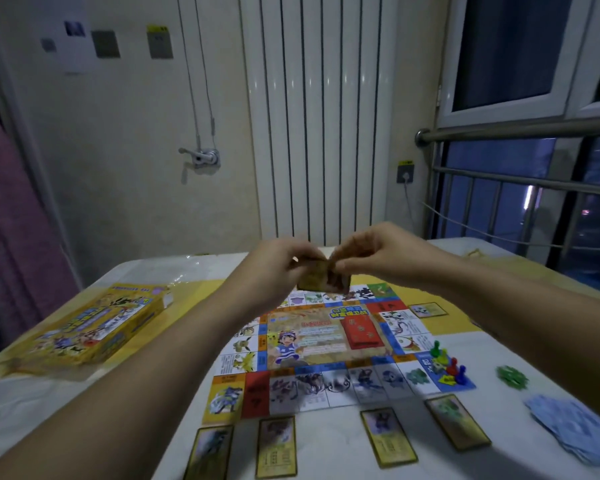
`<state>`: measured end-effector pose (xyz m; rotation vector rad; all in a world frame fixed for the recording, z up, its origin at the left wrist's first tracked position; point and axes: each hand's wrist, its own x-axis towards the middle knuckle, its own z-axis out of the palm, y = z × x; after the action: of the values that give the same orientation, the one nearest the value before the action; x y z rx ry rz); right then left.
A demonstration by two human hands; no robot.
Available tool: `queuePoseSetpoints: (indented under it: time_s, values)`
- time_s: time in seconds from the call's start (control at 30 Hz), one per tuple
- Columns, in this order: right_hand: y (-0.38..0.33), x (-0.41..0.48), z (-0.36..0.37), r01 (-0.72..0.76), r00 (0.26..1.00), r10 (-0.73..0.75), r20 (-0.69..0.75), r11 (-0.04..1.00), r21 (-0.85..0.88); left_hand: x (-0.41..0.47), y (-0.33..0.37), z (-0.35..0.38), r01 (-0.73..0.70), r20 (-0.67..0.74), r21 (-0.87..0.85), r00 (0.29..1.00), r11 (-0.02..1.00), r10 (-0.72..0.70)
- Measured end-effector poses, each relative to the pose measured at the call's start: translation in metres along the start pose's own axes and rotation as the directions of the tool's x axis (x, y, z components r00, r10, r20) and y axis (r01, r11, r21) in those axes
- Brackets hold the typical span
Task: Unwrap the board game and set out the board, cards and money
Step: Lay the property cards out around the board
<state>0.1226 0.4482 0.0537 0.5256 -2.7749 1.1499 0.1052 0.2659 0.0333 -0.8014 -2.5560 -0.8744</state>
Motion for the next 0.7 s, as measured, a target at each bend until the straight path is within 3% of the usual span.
queuePoseSetpoints:
  time_s: [0.13, 0.27, 0.33, 0.47, 0.6, 0.7]
  values:
    - [0.010, 0.008, -0.003, 0.012, 0.999, -0.012, -0.049, 1.000, -0.003, 0.016, 0.007, 0.014, -0.077, -0.006, -0.025, 0.997, 0.997, 0.076]
    - [0.038, 0.039, -0.011, -0.043, 0.980, 0.047, -0.195, 0.999, 0.024, 0.034, -0.016, 0.026, 0.021, -0.194, -0.145, 0.980, 0.989, -0.049]
    - [0.066, 0.061, -0.008, -0.097, 0.956, 0.109, -0.273, 0.994, 0.057, 0.042, -0.043, 0.035, 0.107, -0.208, -0.153, 0.968, 0.982, -0.138]
    - [0.128, 0.111, 0.015, -0.251, 0.897, 0.295, -0.329, 0.953, 0.169, 0.051, -0.099, 0.066, 0.263, 0.087, 0.055, 0.960, 0.963, -0.267]
    - [0.176, 0.159, 0.036, -0.381, 0.845, 0.421, -0.329, 0.907, 0.181, 0.065, -0.139, 0.091, 0.196, 0.379, 0.322, 0.870, 0.926, -0.316]
    - [0.201, 0.188, 0.049, -0.412, 0.826, 0.435, -0.360, 0.900, 0.141, 0.076, -0.155, 0.100, 0.137, 0.455, 0.373, 0.835, 0.918, -0.310]
